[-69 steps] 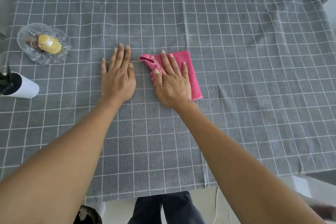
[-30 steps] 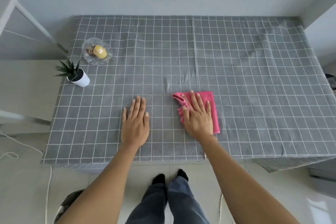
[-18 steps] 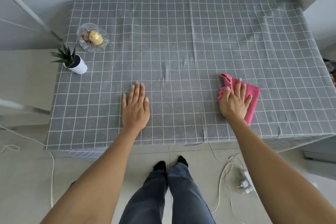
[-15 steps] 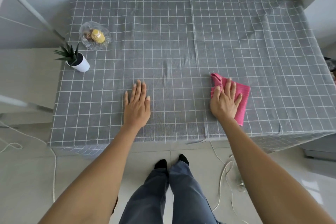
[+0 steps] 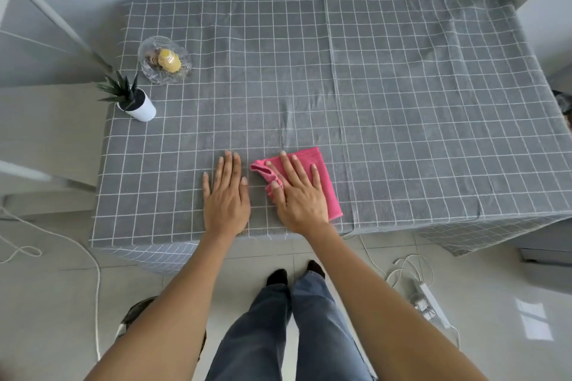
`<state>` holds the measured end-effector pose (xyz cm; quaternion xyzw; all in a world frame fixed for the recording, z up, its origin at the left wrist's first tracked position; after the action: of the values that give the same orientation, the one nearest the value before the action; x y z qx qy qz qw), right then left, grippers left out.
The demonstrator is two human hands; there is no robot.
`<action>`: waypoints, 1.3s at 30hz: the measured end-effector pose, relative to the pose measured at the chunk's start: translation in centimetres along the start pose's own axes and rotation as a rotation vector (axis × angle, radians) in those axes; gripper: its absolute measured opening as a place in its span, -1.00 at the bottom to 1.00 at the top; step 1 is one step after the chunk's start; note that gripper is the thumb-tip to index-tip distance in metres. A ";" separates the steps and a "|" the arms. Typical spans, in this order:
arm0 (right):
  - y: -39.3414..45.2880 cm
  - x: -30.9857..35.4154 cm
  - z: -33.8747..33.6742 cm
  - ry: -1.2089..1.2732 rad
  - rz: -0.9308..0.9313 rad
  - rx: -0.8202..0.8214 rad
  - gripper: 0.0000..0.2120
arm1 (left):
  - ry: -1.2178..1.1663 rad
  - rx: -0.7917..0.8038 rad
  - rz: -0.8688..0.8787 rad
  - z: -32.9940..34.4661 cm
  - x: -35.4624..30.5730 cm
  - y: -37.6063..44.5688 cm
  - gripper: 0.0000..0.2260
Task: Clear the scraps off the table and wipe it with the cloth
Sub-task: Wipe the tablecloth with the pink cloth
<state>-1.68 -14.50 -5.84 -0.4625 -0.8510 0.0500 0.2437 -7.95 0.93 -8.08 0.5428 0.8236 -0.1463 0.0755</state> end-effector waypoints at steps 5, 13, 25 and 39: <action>-0.2 -6.0 -2.3 -0.016 0.153 -0.046 -0.52 | -0.004 0.023 -0.006 0.0 0.1 0.0 -0.49; 0.0 -9.1 -3.6 0.137 0.530 -0.147 -0.50 | -0.009 0.062 0.006 -0.3 0.1 0.0 -0.49; 1.9 7.3 2.1 0.087 0.077 0.017 -0.53 | 0.007 -0.013 -0.038 -1.5 4.6 -1.7 -0.50; 2.7 -4.4 -2.4 0.039 0.403 -0.094 -0.45 | 0.038 0.033 -0.061 -1.6 4.6 -1.7 -0.48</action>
<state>3.49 -16.93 -6.18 -0.6352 -0.7378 0.0489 0.2232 -11.32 4.85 -7.63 0.5214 0.8385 -0.1515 0.0463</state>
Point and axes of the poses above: each hand's wrist, its own y-axis towards the middle knuckle, its own z-axis out of the palm, x = y × z, the point moved 1 cm from there along y, towards the middle knuckle, and after that the axes turned 6 degrees about x, right-handed, at the moved point
